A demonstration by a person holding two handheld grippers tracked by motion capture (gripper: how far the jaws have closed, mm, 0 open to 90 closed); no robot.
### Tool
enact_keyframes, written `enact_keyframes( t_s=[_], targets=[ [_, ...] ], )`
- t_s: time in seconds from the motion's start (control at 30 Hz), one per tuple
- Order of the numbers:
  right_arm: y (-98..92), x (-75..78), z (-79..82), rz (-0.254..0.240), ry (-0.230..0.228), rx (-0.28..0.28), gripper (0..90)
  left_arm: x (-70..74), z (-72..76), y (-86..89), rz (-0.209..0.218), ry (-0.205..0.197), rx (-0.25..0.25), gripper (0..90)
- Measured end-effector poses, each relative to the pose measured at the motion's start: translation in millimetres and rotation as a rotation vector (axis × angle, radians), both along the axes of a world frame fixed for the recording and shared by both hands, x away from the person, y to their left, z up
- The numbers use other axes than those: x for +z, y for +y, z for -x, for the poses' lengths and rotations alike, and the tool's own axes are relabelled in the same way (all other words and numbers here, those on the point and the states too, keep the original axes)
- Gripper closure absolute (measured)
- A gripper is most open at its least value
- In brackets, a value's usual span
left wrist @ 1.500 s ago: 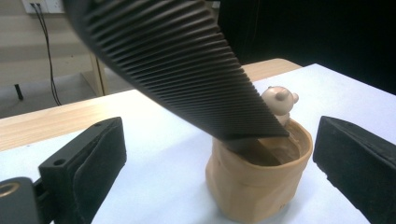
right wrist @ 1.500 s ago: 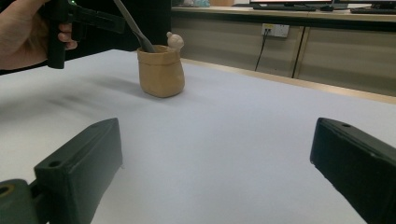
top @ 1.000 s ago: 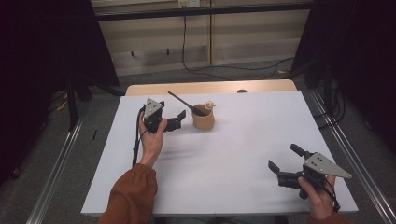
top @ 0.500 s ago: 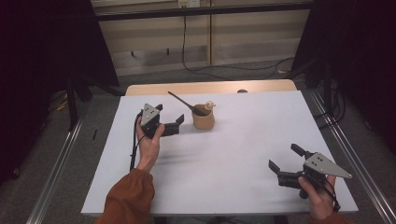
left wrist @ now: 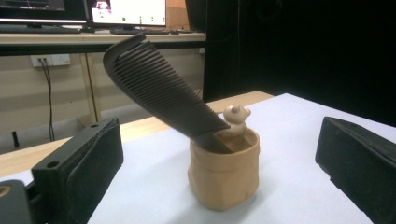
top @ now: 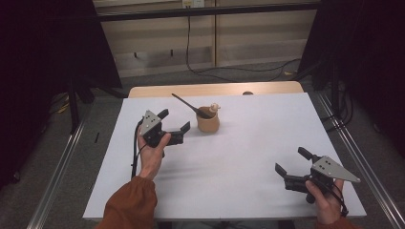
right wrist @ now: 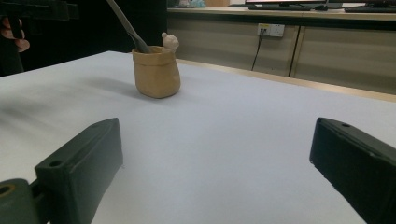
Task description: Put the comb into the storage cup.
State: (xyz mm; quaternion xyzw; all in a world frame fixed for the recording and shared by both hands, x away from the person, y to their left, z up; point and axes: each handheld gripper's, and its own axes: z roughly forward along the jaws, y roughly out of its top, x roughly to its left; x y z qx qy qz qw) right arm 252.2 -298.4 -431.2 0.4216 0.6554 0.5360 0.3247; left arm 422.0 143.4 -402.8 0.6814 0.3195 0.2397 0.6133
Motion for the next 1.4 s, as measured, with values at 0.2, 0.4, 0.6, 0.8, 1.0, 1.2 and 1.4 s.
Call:
enact_keyframes(
  t_s=[0.2, 0.4, 0.6, 0.8, 1.0, 1.2, 1.4],
  targets=[
    [-1.0, 0.3, 0.6, 0.004, -0.007, -0.003, 1.9, -0.9, 10.6, 3.9, 0.008, 0.026, 0.023, 2.3],
    [-1.0, 0.8, 0.3, 0.017, -0.01, -0.019, 1.9, -1.3, 22.9, 9.8, -0.004, 0.0, 0.024, 2.5],
    [-1.6, 1.9, 2.4, 0.017, -0.022, -0.032, 0.3, -8.4, 32.6, 16.0, -0.024, 0.001, 0.039, 2.8],
    [-1.4, 2.1, 3.1, 0.015, -0.025, -0.034, 0.2, -10.3, 43.0, 17.8, -0.015, -0.009, 0.045, 2.8],
    [-1.2, 2.2, 3.1, 0.013, -0.024, -0.033, 0.2, -15.5, 55.5, 25.1, -0.029, -0.012, 0.051, 2.8],
    [-1.2, 2.6, 3.4, 0.012, -0.028, -0.035, 0.2, -10.7, 68.4, 35.5, -0.02, -0.034, 0.078, 2.0],
    [-1.6, 2.7, 3.5, 0.009, -0.029, -0.04, 0.1, -9.1, 78.6, 46.3, -0.038, -0.015, 0.114, 2.1]
  ],
)
